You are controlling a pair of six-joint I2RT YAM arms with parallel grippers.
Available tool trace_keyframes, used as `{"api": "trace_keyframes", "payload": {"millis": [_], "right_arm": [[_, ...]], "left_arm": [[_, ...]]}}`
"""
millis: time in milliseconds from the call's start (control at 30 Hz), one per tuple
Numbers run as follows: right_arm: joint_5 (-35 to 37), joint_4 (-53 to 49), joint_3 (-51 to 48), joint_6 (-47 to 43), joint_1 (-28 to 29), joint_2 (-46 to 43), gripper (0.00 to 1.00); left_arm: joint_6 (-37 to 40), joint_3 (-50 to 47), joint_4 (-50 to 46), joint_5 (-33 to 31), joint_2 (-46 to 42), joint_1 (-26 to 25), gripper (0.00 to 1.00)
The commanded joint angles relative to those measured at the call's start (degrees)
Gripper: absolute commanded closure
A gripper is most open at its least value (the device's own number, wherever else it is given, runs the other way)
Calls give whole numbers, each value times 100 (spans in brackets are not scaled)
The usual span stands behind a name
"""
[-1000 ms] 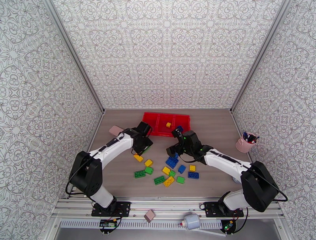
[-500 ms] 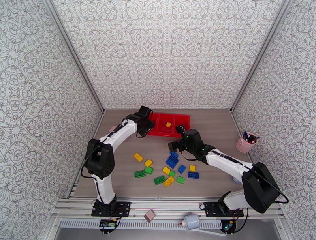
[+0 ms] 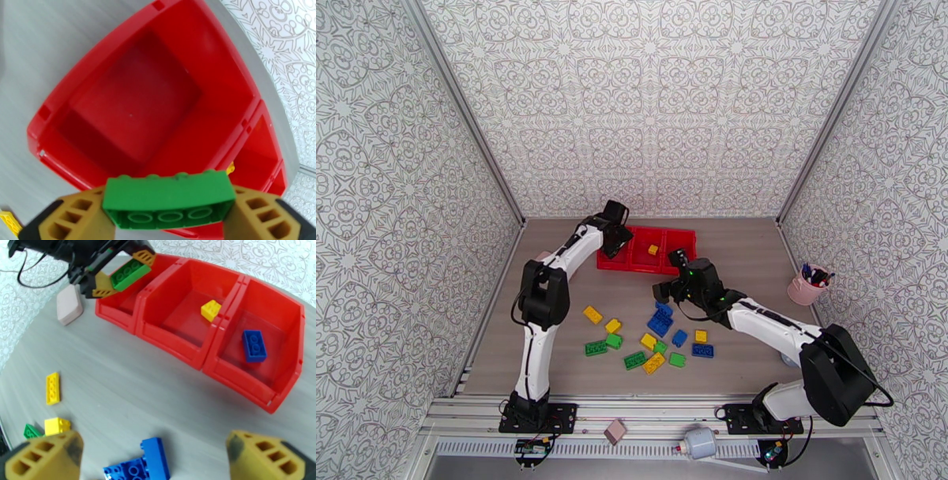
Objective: Sort the legos into containers by color
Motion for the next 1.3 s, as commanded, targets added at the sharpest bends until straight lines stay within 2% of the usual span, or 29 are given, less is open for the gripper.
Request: {"api": "trace_keyframes", "payload": {"millis": [0,133,267,533,767,900,1000,1267], "right_arm": [[147,-273,134,34,-10,-41,0],[204,-634,170,64,-10,-100,0],[226,-983,143,154,-9,-155,0],[318,-2181,486,270,84,97,0],[141,-3026,1125,148,129,756,1],[108,-3231,1545,204,135,1168,6],[9,-3187,1737,205,144,1475,7],[-117,-3118,2097,217,177,2015,14]], "left_arm": [[220,114,-230,-107,-94,44,17],[430,-379,-89,-146,-741,-8,7],[730,-1376,377,-162,-1601,-84,1],[2469,-3413,1559,187,-3410,-297,0],[4278,-4824,2183,1503,-4762,-218,0],[5386,-5203,2135,1703,-5179,-304,0],[6224,-5612,2406,2740,-5413,-316,0],[7229,-6501,3203,3375,-5735,-440,0]]}}
